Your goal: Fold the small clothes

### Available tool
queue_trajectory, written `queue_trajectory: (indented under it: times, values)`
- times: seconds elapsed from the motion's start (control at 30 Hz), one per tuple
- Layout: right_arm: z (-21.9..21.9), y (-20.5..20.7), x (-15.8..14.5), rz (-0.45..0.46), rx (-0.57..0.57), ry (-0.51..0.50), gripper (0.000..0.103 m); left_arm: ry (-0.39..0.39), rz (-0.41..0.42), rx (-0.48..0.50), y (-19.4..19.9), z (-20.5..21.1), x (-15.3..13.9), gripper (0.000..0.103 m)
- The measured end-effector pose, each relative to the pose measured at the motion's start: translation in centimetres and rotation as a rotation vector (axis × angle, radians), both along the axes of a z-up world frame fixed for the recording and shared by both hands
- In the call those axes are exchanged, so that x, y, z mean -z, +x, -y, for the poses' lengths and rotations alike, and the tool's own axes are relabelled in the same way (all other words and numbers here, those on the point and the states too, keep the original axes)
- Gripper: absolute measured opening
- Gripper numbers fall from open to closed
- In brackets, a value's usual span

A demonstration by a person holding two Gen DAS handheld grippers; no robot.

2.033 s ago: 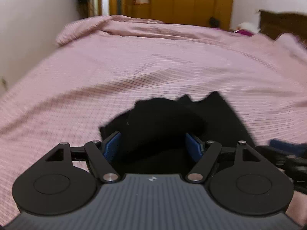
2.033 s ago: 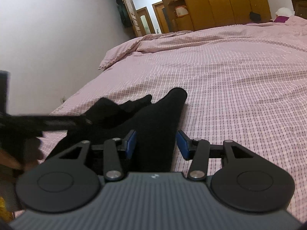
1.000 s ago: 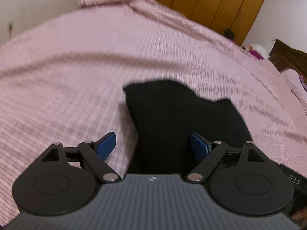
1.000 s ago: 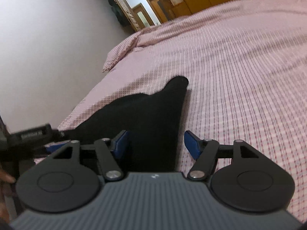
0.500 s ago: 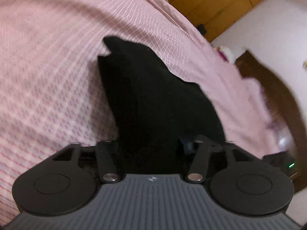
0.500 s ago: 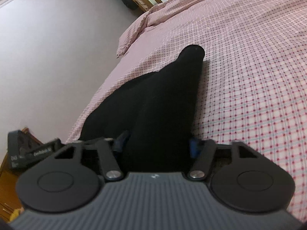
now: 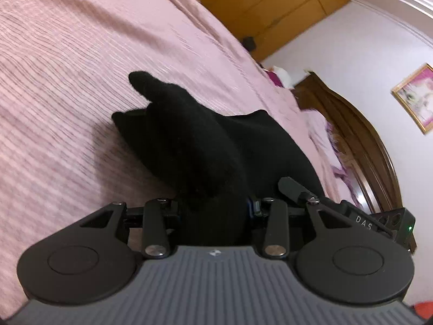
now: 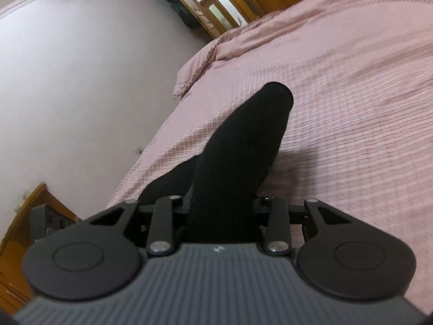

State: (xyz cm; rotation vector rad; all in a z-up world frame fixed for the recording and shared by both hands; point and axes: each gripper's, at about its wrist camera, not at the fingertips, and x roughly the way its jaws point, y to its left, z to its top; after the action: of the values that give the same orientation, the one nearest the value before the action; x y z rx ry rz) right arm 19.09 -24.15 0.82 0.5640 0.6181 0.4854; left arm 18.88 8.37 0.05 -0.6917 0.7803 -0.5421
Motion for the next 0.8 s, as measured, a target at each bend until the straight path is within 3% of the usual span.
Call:
queue_trajectory:
  times: [0.13,0.23,0.37,0.4,0.43,0.5,0.6,0.7,0.8]
  values:
    - [2.5,-4.5,-1.4,0.04,0.025,-0.036,0.037,0.016,0.028,0.056,-3.7,3.5,-0.9,0.045]
    - [3.9,-7.3,-0.9,0.042,0.052,-0.076,0.037,0.085,0.05,0.091,-6.2,5.9,-0.6,0.045]
    - [4.1,-8.5,3.0,-0.048,0.096,-0.146,0.041,0.257,0.01,0.091,-8.1,8.3,1.2,0.047]
    - [4.1,-8.5,4.2,-0.081,0.111,-0.159,0.045,0.303,0.012,0.081,-8.5,8.7,1.6,0.052]
    - [4.1,-8.6,5.5,-0.116,0.13,-0.176,0.051,0.324,0.021,0.073,-9.0,8.8,1.8,0.057]
    - [4.4,-9.2,7.1,-0.109,0.159,-0.166,0.057,0.349,0.036,0.06,-10.1,8.8,1.5,0.058]
    - [4.8,-10.2,6.6,-0.103,0.176,-0.146,0.058,0.42,0.082,0.028,-12.6,8.0,0.1,0.06]
    - [5.2,-11.6,5.0,-0.049,0.199,-0.198,0.057,0.507,0.147,-0.019,-13.9,7.8,-1.3,0.061]
    - [5.3,-13.5,3.7,0.023,0.229,-0.246,0.057,0.551,0.155,-0.029,-14.2,7.7,-1.2,0.062]
